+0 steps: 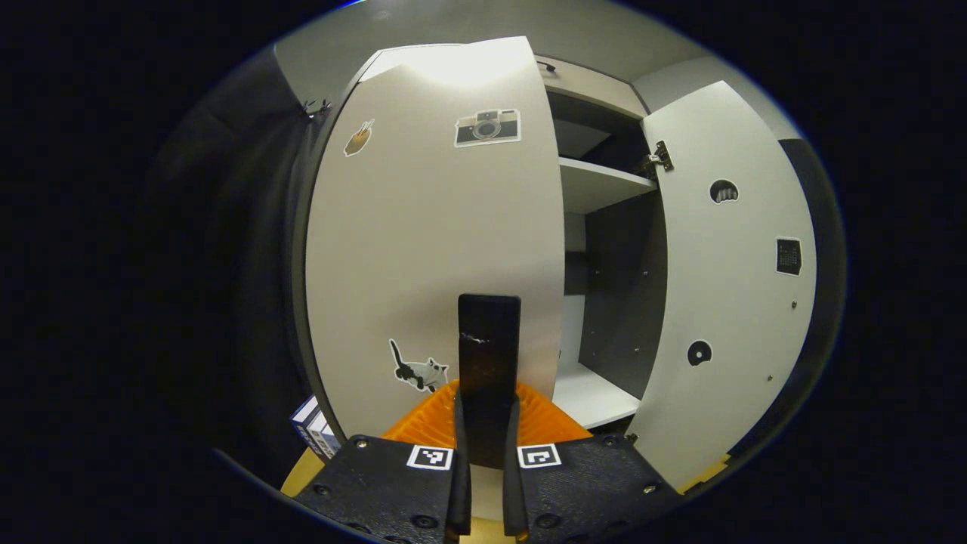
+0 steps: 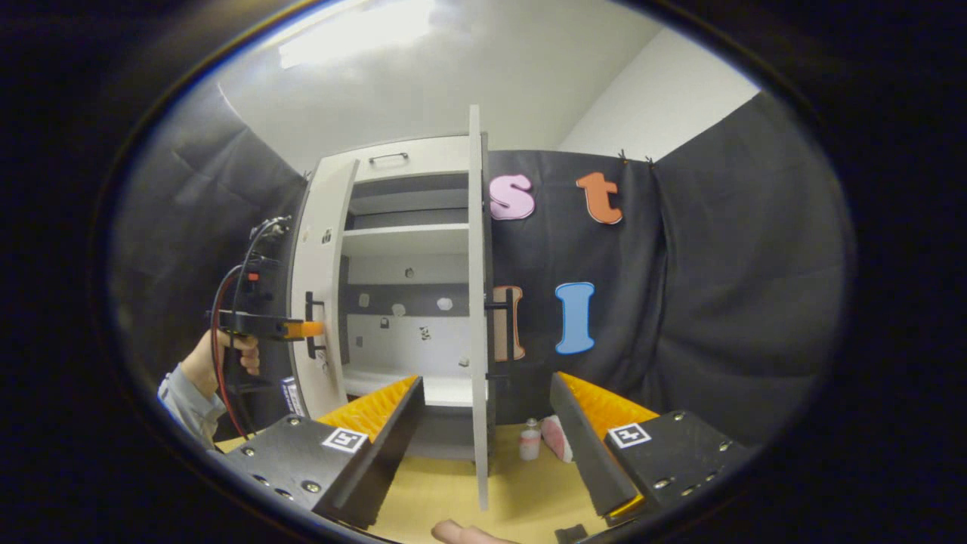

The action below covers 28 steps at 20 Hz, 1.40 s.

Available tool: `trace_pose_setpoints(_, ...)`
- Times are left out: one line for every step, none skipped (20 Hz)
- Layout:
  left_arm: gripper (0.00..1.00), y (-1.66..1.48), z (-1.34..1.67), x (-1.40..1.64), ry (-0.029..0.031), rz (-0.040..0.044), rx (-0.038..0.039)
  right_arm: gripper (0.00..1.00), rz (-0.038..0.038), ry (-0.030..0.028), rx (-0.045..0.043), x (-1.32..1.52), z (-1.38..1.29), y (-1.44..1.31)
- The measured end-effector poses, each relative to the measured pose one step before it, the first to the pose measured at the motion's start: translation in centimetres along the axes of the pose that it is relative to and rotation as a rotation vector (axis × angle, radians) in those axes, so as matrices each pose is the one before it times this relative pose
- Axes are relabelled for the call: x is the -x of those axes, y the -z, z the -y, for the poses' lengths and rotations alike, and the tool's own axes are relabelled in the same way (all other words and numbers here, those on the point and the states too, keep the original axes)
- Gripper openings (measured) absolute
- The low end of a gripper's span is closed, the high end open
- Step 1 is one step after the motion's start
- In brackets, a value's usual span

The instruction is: Open the right door of the double-door shoe cabinet with the right hand, and open the left door with the left hand.

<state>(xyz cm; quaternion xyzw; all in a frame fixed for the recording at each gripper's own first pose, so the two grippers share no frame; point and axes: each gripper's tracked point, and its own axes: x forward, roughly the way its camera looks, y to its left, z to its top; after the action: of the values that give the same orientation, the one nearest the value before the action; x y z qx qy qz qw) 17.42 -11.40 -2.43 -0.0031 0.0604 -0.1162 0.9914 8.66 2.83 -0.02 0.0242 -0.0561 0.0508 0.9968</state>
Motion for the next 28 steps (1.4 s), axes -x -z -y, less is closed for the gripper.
trace_pose_setpoints(0.17,0.082,-0.282,0.592,-0.00424,-0.00334,-0.00274,1.0,-0.0011,0.01053,0.00907,0.347,-0.131,-0.09)
trace_pose_setpoints(0.17,0.029,-0.294,0.641,-0.0066,-0.00351,-0.00831,1.0,0.00124,0.01039,0.00991,0.242,-0.226,-0.118)
trace_pose_setpoints(0.17,-0.007,-0.407,0.693,-0.00885,0.00011,-0.00778,1.0,-0.00028,0.00995,0.0089,0.227,-0.203,-0.155)
trace_pose_setpoints(0.17,-0.034,-0.578,0.72,-0.00801,0.00359,-0.00848,1.0,-0.00165,0.00586,0.00745,0.285,-0.333,-0.04)
trace_pose_setpoints(0.17,-0.103,-0.488,0.622,-0.0055,0.00087,-0.00047,1.0,-0.00117,0.001,0.00364,0.325,-0.409,-0.097)
trace_pose_setpoints(0.17,0.056,-0.566,0.772,-0.00408,-0.00304,0.00731,0.96,0.0005,-0.00167,-0.00155,0.307,-0.452,-0.188)
trace_pose_setpoints(0.17,0.031,-0.392,0.568,-0.00361,-0.00205,0.00915,0.96,-0.00162,-0.00234,-0.00359,0.33,-0.483,-0.187)
trace_pose_setpoints(0.17,0.103,-0.586,0.563,-0.00669,-0.00068,0.00448,1.0,-0.00268,-0.00202,-0.0048,0.31,-0.401,-0.015)
trace_pose_setpoints(0.17,-0.115,-0.786,0.549,-0.01046,0.00531,-0.00577,1.0,-0.00054,-0.00532,-0.00725,0.282,-0.449,-0.127)
trace_pose_setpoints(0.17,-0.039,-0.998,0.694,-0.01537,0.00498,-0.00437,1.0,0.00039,-0.00531,-0.00777,0.197,-0.426,-0.29)
trace_pose_setpoints(0.16,-0.087,-0.947,0.831,-0.01607,0.00264,-0.00252,1.0,-0.00005,-0.00458,-0.00436,0.331,-0.493,-0.098)
trace_pose_setpoints(0.13,0.081,-1.122,0.468,-0.01484,0.00071,-0.00121,0.96,0.00043,-0.00613,-0.00332,0.498,-0.614,-0.071)
trace_pose_setpoints(0.12,0.031,-1.438,0.638,-0.01493,0.00122,-0.00129,1.0,0.00184,-0.00941,-0.00368,0.453,-0.714,-0.198)
trace_pose_setpoints(0.1,0.001,-1.745,0.677,-0.02733,-0.00164,-0.0021,0.96,0.00392,-0.01019,-0.00164,0.12,-0.731,-0.151)
trace_pose_setpoints(0.09,-0.092,-1.769,0.319,-0.03321,0.00729,-0.01226,0.96,0.00507,-0.00601,0.00207,0.159,-0.608,-0.209)
trace_pose_setpoints(0.05,0.065,-1.612,0.034,-0.02921,0.00022,-0.02058,0.96,0.00433,-0.00657,0.00338,-0.178,-0.454,-0.041)
trace_pose_setpoints(0.03,0.241,-1.673,0.105,-0.03131,0.00257,-0.01079,0.96,0.00128,-0.00902,0.00283,-0.014,-0.654,0.012)
trace_pose_setpoints(0.0,0.092,-1.608,0.056,-0.02456,-0.00643,0.00116,1.0,-0.00027,-0.00975,0.00073,0.052,-0.706,0.037)
trace_pose_setpoints(0.0,0.029,-0.739,0.115,0.03244,0.00818,0.04752,1.0,-0.0009,-0.00776,0.00176,0.179,-0.677,-0.008)
trace_pose_setpoints(0.0,0.019,-0.058,-0.054,0.02316,-0.00782,0.04197,1.0,-0.00021,-0.00647,0.00532,0.138,-0.493,0.169)
trace_pose_setpoints(0.0,0.149,-0.243,-0.034,0.02189,-0.00936,0.02075,1.0,0.00196,-0.0032,0.00562,0.202,-0.487,-0.04)
trace_pose_setpoints(0.0,-0.021,-0.217,0.154,0.02174,0.006,0.01357,1.0,0.00078,-0.00346,0.00554,0.025,-0.412,-0.016)
trace_pose_setpoints(0.01,0.073,-0.183,0.135,-0.00272,-0.00466,-0.00941,1.0,-0.00165,-0.00326,0.00684,0.101,-0.416,0.03)
trace_pose_setpoints(0.01,0.241,-0.407,0.111,-0.00966,0.00174,-0.02899,1.0,-0.00013,-0.00355,0.00563,0.105,-0.378,0.073)
trace_pose_setpoints(0.01,-0.008,-0.057,0.085,-0.00742,0.00742,-0.02275,0.98,-0.00034,-0.00202,0.00645,0.134,-0.321,-0.022)
trace_pose_setpoints(0.0,-0.069,0.066,-0.077,-0.00584,0.00106,-0.00564,0.96,-0.00053,0.00039,0.00558,0.1,-0.151,0.065)
trace_pose_setpoints(0.0,-0.092,-0.008,0.198,-0.00263,0.00252,0.01282,1.0,0.00188,-0.00125,0.00352,0.179,-0.173,-0.031)
trace_pose_setpoints(0.0,-0.034,0.129,0.151,0.00282,-0.00229,0.01823,1.0,0.00037,0.00114,0.00567,0.151,0.028,0.064)
